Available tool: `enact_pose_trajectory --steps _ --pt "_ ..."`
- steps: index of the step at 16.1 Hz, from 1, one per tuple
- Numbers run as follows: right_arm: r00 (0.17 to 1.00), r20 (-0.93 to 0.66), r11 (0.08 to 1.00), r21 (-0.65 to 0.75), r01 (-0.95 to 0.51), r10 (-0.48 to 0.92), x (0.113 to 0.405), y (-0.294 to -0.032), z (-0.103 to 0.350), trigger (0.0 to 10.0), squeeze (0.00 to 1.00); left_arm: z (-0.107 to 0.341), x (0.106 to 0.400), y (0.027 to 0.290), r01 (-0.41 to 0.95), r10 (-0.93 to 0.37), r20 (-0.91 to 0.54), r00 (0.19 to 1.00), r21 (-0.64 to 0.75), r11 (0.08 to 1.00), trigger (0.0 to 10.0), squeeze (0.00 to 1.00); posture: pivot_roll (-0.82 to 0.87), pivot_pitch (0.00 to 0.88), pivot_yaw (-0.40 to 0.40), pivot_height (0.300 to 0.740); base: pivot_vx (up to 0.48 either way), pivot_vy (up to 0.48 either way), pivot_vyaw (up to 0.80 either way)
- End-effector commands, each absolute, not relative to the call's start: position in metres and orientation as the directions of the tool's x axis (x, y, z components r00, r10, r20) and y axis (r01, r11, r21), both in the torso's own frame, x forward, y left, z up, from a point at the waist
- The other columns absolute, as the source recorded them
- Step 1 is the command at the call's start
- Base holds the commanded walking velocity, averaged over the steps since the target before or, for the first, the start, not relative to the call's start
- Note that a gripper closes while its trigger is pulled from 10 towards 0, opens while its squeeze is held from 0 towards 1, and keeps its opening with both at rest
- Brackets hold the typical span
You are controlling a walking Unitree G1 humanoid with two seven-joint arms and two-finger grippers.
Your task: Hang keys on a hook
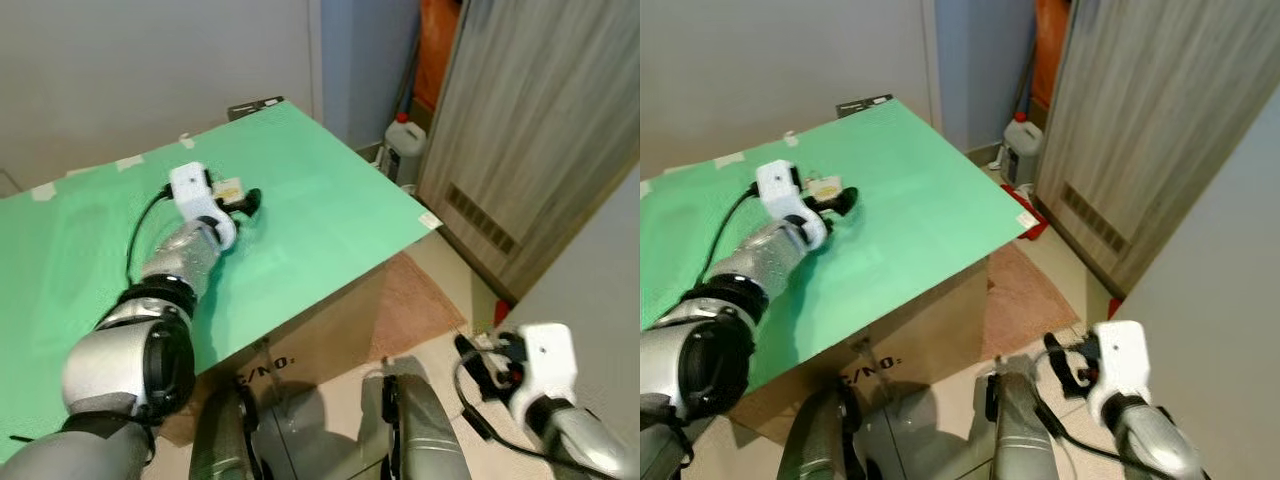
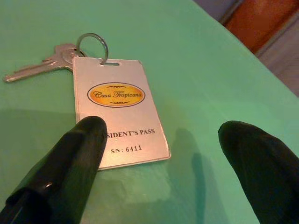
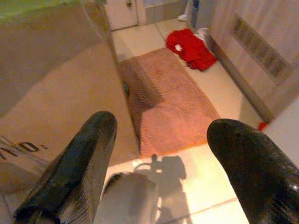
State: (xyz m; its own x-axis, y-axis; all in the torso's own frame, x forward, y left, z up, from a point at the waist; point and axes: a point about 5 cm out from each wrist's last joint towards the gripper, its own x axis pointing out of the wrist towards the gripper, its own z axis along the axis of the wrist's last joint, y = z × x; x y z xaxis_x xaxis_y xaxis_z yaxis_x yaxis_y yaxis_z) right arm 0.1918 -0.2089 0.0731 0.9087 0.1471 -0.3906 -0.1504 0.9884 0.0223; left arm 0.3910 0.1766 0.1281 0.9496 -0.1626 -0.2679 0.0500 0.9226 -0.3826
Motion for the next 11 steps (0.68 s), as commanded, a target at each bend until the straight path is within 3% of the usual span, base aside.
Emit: enact_pose_trajectory --steps 1,6,11 --pt "0.906 -0.392 0.986 0.024 -0.165 0.161 0.196 -0.204 0.07 10.0 0.0 0.1 0.378 0.165 0.066 -0.226 -0.38 0.897 -0.391 0.918 10.0 0.0 -0.24 0.058 0.036 0.574 0.0 0.0 0.0" --pt "0.906 -0.345 0.97 0.069 -0.234 0.243 0.236 -0.175 0.064 10.0 0.0 0.064 0.355 0.115 0.301 -0.43 -0.466 0.774 -0.327 0.896 10.0 0.0 -0.11 0.0 0.036 0.574 0.0 0.0 0.0" --pt "0.912 -0.314 0.964 0.092 -0.248 0.265 0.255 -0.163 0.061 10.0 0.0 0.052 0.345 0.119 0.261 -0.429 -0.483 0.763 -0.376 0.889 10.0 0.0 -0.06 0.0 0.059 0.574 0.0 0.0 0.0"
